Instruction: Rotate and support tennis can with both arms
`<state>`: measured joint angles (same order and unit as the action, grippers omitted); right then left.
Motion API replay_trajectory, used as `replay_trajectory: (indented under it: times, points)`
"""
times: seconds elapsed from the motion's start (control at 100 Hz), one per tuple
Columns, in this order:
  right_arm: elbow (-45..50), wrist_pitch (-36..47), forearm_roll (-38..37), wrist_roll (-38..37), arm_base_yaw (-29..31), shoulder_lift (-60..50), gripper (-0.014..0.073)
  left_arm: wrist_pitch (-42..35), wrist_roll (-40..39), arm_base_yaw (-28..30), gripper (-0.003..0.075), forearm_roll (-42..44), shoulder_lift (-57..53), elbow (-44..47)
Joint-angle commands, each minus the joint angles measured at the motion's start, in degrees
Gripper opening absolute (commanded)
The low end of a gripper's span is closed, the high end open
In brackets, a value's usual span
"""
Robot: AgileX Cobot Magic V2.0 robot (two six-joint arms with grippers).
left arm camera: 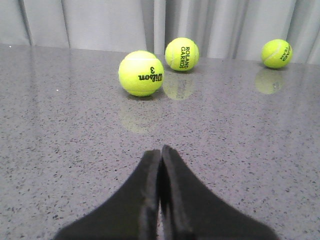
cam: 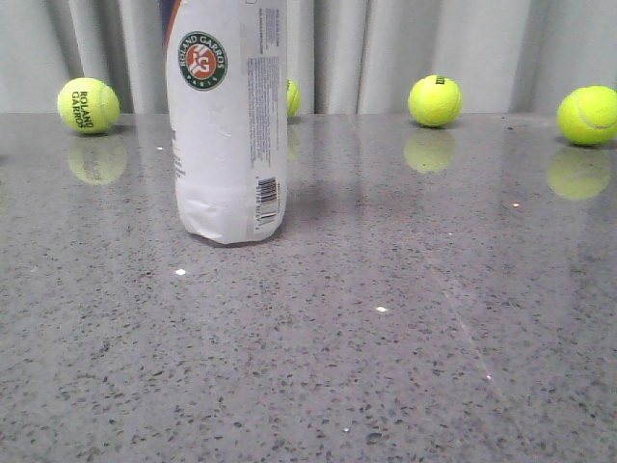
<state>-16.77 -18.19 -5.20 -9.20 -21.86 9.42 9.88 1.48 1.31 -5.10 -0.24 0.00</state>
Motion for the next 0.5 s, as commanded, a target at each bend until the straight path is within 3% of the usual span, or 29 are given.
replay_trajectory:
  times: [0.0,0.2,0.49]
  points:
    - [1.2,11.3,-0.6,-0.1,3.1,0.7,-0.0068,-4.6,-0.8,0.0,-0.002,-0.1,-2.0,2.5]
    - [9.3,23.5,0.3,-0.1,12.1,0.3,-0.0068,-4.6,-0.8,0.0,-0.002,-0.1,-2.0,2.5]
    - [17.2,25.1,1.3,-0.1,20.8,-5.6,-0.0068,-4.6,-0.8,0.0,-0.002,-0.1,-2.0,2.5]
